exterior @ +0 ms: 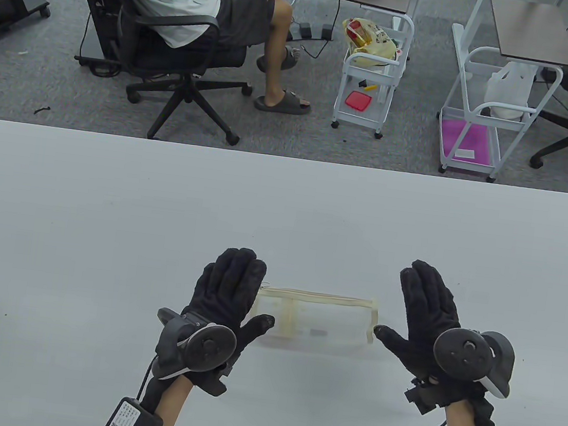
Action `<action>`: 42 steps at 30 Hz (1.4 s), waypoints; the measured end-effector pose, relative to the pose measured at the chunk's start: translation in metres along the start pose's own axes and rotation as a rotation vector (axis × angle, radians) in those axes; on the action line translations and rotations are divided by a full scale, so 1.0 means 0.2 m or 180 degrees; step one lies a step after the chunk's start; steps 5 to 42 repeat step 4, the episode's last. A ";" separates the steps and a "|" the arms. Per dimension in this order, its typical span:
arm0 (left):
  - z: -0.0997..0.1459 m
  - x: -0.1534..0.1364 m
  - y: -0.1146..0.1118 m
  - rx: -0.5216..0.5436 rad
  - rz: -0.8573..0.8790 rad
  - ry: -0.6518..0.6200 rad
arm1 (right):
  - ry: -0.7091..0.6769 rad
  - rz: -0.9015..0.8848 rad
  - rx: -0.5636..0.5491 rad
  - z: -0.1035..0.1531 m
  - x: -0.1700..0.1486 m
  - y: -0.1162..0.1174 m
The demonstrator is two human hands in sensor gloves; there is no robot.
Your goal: Put marker and eraser into the pencil pouch
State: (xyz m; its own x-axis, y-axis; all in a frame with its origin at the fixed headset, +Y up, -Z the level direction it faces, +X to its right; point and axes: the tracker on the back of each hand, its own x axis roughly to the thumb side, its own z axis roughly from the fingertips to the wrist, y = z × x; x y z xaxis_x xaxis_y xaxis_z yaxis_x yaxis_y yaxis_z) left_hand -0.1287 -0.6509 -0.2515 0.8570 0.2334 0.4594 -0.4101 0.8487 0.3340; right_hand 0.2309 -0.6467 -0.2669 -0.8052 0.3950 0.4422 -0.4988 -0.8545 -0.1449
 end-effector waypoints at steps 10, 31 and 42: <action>0.00 0.00 0.00 0.0039 0.0031 0.0030 | -0.0043 0.0097 0.0022 0.00 0.03 0.02; 0.00 0.00 0.00 0.0039 0.0031 0.0030 | -0.0043 0.0097 0.0022 0.00 0.03 0.02; 0.00 0.00 0.00 0.0039 0.0031 0.0030 | -0.0043 0.0097 0.0022 0.00 0.03 0.02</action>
